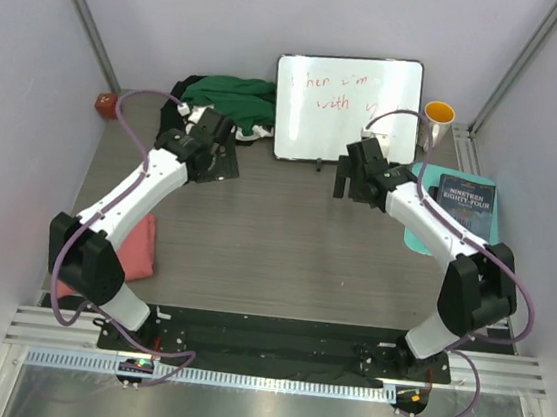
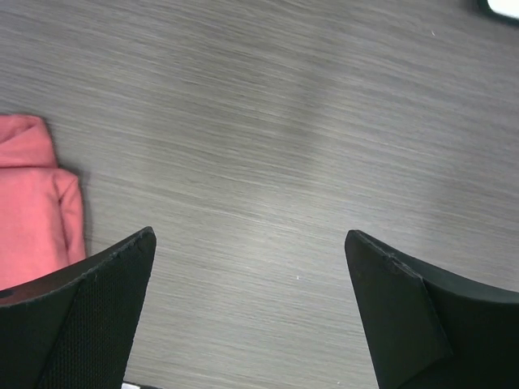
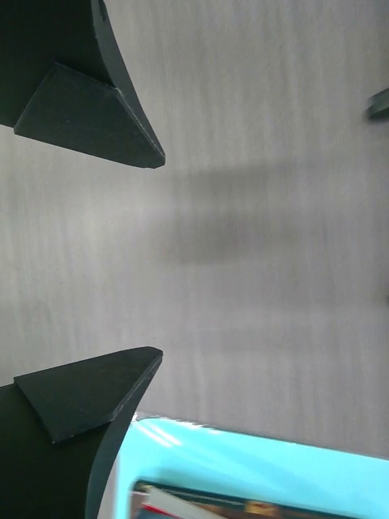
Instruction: Fold and stack the t-shirts
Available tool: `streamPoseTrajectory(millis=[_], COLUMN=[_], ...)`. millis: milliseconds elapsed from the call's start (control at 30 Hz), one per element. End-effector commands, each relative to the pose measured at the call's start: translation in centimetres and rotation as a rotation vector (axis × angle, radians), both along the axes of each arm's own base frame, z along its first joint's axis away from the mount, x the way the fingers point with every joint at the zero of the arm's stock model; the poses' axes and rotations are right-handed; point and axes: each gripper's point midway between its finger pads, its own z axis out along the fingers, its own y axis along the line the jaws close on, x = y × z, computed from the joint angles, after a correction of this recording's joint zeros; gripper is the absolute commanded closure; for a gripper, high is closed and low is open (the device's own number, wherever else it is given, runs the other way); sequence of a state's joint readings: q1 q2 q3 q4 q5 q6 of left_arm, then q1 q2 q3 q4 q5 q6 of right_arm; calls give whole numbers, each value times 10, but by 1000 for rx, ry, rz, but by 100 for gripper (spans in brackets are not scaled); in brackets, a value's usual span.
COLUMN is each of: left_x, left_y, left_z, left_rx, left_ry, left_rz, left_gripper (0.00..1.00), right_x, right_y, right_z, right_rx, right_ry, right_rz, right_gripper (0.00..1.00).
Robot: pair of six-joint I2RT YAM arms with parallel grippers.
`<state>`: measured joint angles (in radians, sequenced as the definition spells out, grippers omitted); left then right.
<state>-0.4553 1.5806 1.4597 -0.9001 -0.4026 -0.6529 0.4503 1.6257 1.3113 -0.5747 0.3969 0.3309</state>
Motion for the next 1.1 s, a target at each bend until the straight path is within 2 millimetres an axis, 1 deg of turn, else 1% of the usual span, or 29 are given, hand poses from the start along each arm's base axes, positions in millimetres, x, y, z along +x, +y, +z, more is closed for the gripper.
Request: streamPoseTrajectory(millis=[0,33,67,100,167,200,233,267,300,333,367,400,433,533,567,600,633,667,700,733,767,800,833,867,900,933,1000,1033,1067], left_x=[8,7,6,5,3,1,0,-1,-3,-5,-4,-3,0,6,9,12,15,17,17,18,14,12,10,8,4,3,2,6,9], left_y=[18,20,21,21,19,16,15,15,14,17,18,20,22,25,25,24,24,23,23,22,23,23,23,24,24,24,22,22,20], left_z=[15,16,15,16,11,9,12,7,7,6,8,8,8,12,10,11,18,17,21,28,32,34,30,28,33,23,20,19,18], left_rx=[-32,-30,-26,-34,-56,-75,-91,-95,-102,-98,-96,-89,-85,-91,-87,-89,-92,-89,-87,-90,-95,-94,-98,-102,-113,-118,-136,-142,-145], left_ry=[-72,-73,-71,-75,-75,-77,-92,-95,-101,-107,-120,-127,-131,-131,-119,-120,-127,-113,-109,-118,-122,-128,-133,-139,-162,-168,-177,-189,-190], left_rz=[38,42,45,50,52,44,41,37,33,31,32,32,35,45,42,42,41,39,36,32,28,22,17,16,7,3,-12,-18,-20], left_gripper=[0,0,0,0,0,0,0,0,0,0,0,0,0,0,0,0,0,0,0,0,0,0,0,0,0,0,0,0,0], right_x=[-33,-36,-39,-42,-48,-52,-54,-57,-61,-62,-63,-62,-60,-45,-31,-22,-13,4,16,28,41,52,58,68,73,77,83,85,83], right_y=[-9,-9,-13,-16,-21,-25,-30,-33,-37,-40,-42,-45,-45,-51,-50,-60,-63,-64,-83,-80,-81,-84,-87,-87,-87,-93,-96,-110,-118], right_z=[15,17,20,28,34,34,43,45,41,45,42,42,36,37,39,41,42,43,41,40,48,38,38,43,33,32,29,29,19], right_rx=[95,95,71,72,62,47,50,46,23,21,4,-20,-53,-115,-133,-144,-134,-117,-87,-32,5,6,-4,-17,-29,-35,20,49,73], right_ry=[-27,-41,-51,-74,-89,-94,-131,-146,-145,-159,-153,-154,-135,-123,-118,-116,-112,-109,-106,-113,-133,-117,-122,-143,-121,-123,-133,-144,-138], right_rz=[-76,-71,-79,-80,-89,-91,-102,-103,-95,-96,-90,-91,-78,-86,-94,-122,-120,-136,-186,-177,-186,-195,-202,-198,-201,-216,-222,-248,-269], right_gripper=[1,0,0,0,0,0,0,0,0,0,0,1,0,1,0,0,0,0,3,4,4,5,5,4,1,0,0,0,0])
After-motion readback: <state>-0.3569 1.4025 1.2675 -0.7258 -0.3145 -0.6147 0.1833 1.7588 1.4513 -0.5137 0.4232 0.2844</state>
